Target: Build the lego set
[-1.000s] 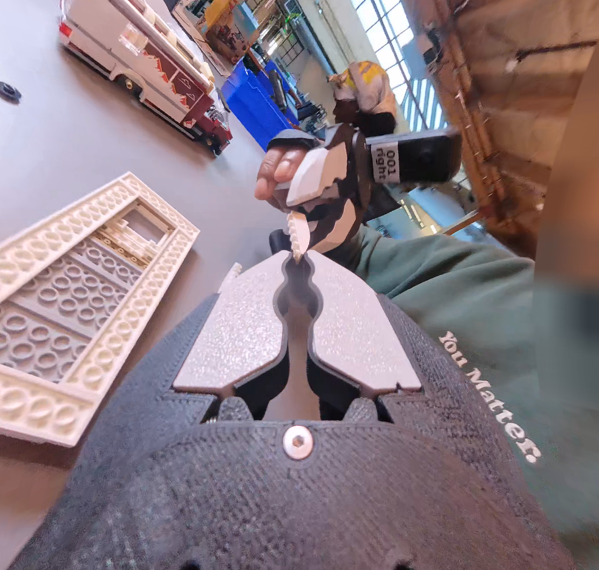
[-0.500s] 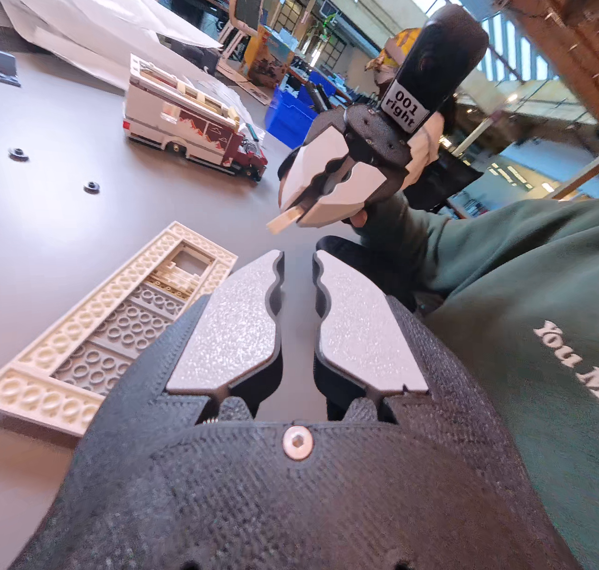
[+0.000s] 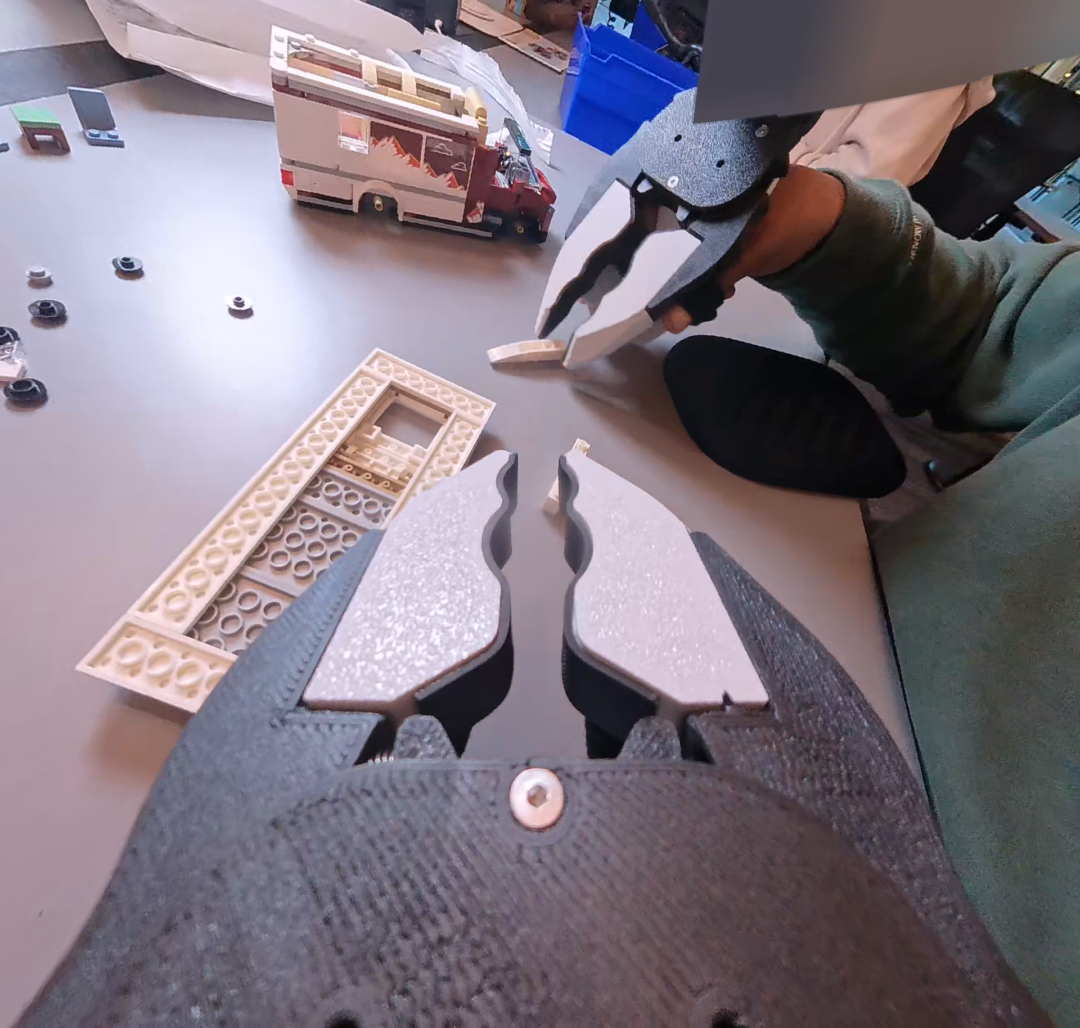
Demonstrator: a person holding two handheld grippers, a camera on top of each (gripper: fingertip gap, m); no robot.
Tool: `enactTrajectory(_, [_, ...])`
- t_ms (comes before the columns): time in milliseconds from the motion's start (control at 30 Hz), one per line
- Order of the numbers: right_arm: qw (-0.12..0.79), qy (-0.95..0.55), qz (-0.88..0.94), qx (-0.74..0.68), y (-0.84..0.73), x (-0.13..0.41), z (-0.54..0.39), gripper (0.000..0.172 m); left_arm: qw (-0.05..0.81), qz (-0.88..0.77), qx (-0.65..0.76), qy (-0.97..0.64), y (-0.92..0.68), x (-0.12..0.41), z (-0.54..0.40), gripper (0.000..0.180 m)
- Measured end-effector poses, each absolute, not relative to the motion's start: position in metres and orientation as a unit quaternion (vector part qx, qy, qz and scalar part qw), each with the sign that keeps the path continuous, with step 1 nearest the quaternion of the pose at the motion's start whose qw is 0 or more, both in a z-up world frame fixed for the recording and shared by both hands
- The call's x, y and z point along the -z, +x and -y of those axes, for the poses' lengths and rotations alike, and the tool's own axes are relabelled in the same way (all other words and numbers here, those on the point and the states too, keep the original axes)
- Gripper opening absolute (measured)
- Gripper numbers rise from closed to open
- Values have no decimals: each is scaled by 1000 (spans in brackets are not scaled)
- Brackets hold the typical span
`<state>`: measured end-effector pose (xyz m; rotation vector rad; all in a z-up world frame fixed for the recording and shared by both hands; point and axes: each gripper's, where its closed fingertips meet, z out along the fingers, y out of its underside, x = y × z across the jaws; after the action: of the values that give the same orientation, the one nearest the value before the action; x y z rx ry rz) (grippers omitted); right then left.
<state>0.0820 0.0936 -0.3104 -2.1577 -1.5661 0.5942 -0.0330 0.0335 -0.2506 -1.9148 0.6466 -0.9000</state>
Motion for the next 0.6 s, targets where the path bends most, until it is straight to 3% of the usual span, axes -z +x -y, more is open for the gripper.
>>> enactTrajectory(200, [147, -746, 601, -246, 80, 312, -60, 28, 459, -259, 354, -773, -43, 249, -32, 12])
enactTrajectory(367, [142, -711, 656, -209, 80, 309, -63, 12, 464, -255, 346, -774, -48, 250, -34, 12])
enactTrajectory(533, [219, -517, 817, -135, 66, 286, -82, 14, 460, -260, 337, -779, -50, 254, -35, 12])
enactTrajectory(600, [206, -478, 845, -122, 57, 288, -91, 15, 458, -259, 338, -780, -50, 254, -35, 12])
